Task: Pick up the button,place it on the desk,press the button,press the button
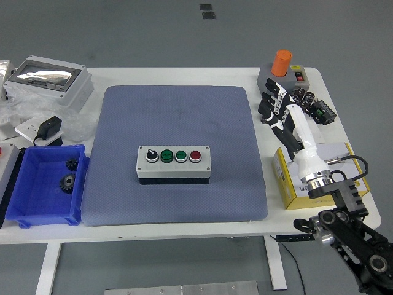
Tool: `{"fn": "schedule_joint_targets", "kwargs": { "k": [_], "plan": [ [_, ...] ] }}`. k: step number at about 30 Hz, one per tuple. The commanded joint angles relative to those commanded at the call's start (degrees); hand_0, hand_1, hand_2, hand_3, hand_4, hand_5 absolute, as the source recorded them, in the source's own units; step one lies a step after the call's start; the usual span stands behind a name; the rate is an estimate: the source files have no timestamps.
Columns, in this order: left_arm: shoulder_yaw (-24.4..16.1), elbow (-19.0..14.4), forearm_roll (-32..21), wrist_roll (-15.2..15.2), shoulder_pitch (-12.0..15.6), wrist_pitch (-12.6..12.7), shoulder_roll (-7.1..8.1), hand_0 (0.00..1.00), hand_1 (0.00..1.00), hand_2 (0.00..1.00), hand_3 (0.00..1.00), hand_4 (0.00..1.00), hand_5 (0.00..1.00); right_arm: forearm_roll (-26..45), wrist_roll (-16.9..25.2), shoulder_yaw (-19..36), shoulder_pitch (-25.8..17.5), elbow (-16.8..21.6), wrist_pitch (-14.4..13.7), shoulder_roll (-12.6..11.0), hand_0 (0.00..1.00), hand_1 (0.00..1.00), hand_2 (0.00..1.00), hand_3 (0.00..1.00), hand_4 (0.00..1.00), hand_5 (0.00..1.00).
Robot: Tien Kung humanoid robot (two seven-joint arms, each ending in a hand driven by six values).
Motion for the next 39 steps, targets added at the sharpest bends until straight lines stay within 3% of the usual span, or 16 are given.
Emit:
{"fn": "schedule_joint_targets", "kwargs": {
  "k": [4,10,11,28,29,34,35,39],
  "plan": [
    [0.09,-0.08,0.29,0.74,-0.02,-0.22,0.5,0.681,0.659,0.623,0.767,0.823,0.716,0.94,0.14,1.23,0.08,0.39,-2.41,-1.68,0.874,0.877,0.909,0.946,0.998,0.746],
    [0.56,-0.36,-0.2,1.74,0.16,-0.1,1.17,0.681,0.659,0.624,0.767,0.819,0.715,2.17,0.52,2.37,-0.18,-0.01,-2.96,-1.81,0.87,0.871,0.897,0.93,0.998,0.734],
    [0.67,-0.42,-0.31,1.93,0.24,-0.08,1.2,0.682,0.659,0.625,0.766,0.818,0.707,2.33,0.52,2.29,-0.2,-0.12,-2.91,-1.6,0.717,0.748,0.808,0.861,0.998,0.725],
    [2.28,-0.62,-3.47,2.56,1.63,0.39,0.51,0.683,0.66,0.627,0.766,0.805,0.722,2.89,-0.31,-3.58,-0.08,-0.64,-3.64,0.27,0.717,0.742,0.796,0.873,0.998,0.666],
    [2.24,-0.62,-3.4,2.56,1.61,0.36,0.44,0.683,0.66,0.628,0.768,0.802,0.729,2.8,-0.33,-3.61,-0.09,-0.65,-3.63,0.29,0.729,0.748,0.795,0.866,0.911,0.429],
    [1.94,-0.64,-2.98,2.49,1.48,0.27,0.22,0.683,0.66,0.628,0.768,0.802,0.729,2.17,-0.48,-3.43,-0.2,-0.54,-3.58,0.1,0.729,0.748,0.795,0.866,0.911,0.429],
    [1.93,-0.66,-2.98,2.52,1.5,0.26,0.18,0.683,0.661,0.629,0.768,0.805,0.73,2.15,-0.53,-3.32,-0.26,-0.54,-3.55,0.08,0.734,0.749,0.796,0.864,0.864,0.366],
    [1.97,-0.71,-3.05,2.62,1.6,0.27,0.09,0.683,0.661,0.629,0.768,0.805,0.73,1.82,-0.74,-2.94,-0.38,-0.49,-3.56,0.06,0.734,0.749,0.796,0.864,0.864,0.366]
  ]
}}
